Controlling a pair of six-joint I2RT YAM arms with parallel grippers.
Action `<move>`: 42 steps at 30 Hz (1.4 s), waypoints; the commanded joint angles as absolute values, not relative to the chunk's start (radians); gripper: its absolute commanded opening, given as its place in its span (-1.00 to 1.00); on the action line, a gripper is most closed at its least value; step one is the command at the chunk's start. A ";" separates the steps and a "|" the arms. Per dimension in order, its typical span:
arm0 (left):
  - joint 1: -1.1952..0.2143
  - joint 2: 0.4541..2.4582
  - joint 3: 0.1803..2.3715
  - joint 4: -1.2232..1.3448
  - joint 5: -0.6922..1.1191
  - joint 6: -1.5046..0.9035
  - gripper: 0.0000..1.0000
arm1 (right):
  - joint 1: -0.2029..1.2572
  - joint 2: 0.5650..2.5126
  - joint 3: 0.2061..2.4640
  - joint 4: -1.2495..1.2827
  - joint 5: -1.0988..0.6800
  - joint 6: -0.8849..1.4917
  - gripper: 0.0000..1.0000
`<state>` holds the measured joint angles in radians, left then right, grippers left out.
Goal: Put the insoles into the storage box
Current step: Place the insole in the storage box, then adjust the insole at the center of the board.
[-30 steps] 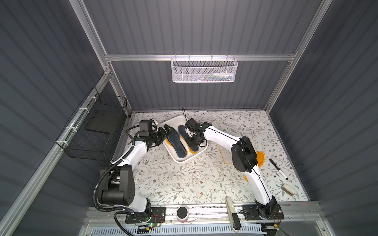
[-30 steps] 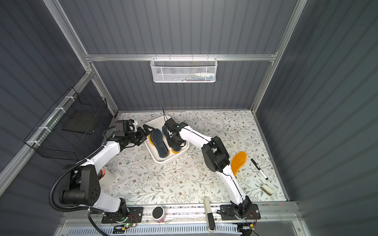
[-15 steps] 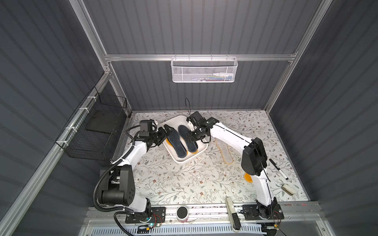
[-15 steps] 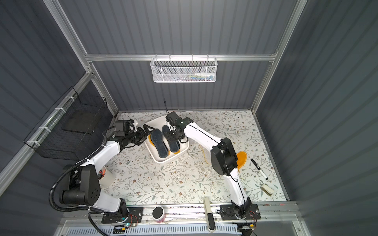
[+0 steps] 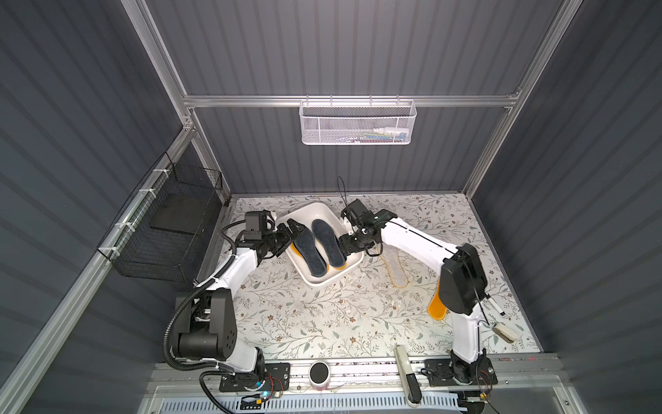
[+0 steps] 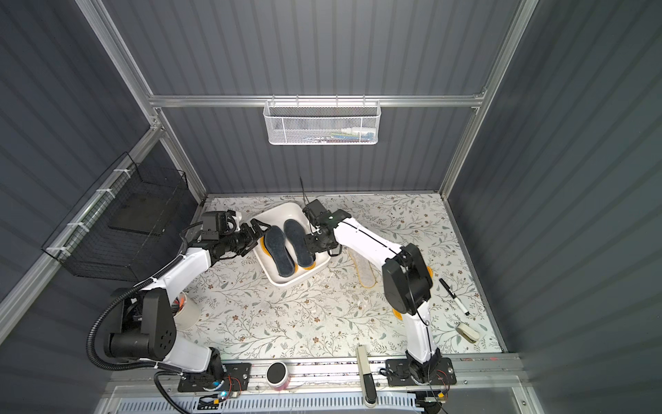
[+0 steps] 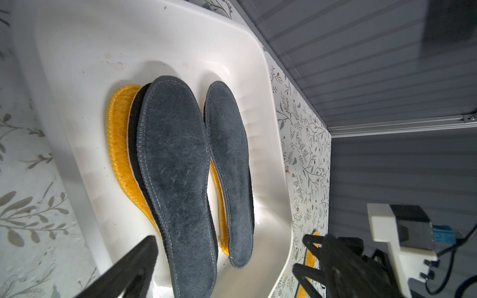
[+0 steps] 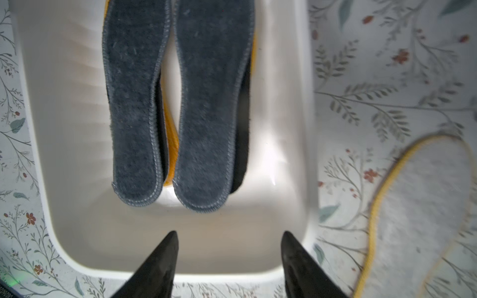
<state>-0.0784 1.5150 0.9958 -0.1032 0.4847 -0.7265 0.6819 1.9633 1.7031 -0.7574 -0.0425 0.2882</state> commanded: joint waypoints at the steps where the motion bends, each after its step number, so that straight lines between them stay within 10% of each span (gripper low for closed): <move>1: -0.072 1.537 0.984 -0.080 0.520 -0.730 0.99 | 0.629 1.829 1.591 -0.744 -0.007 0.318 0.30; 21: -0.087 1.596 1.019 -0.020 0.626 -0.725 0.99 | 0.532 1.643 1.117 -0.713 0.063 0.472 0.37; 42: -0.087 1.597 1.010 -0.020 0.624 -0.727 0.99 | 0.534 1.797 1.152 -0.667 0.223 0.441 0.52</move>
<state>-0.0845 1.5936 0.9939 -0.0132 0.6075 -0.7296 0.5308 1.7889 1.1286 -0.6510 0.1520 0.4519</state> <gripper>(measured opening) 0.997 0.758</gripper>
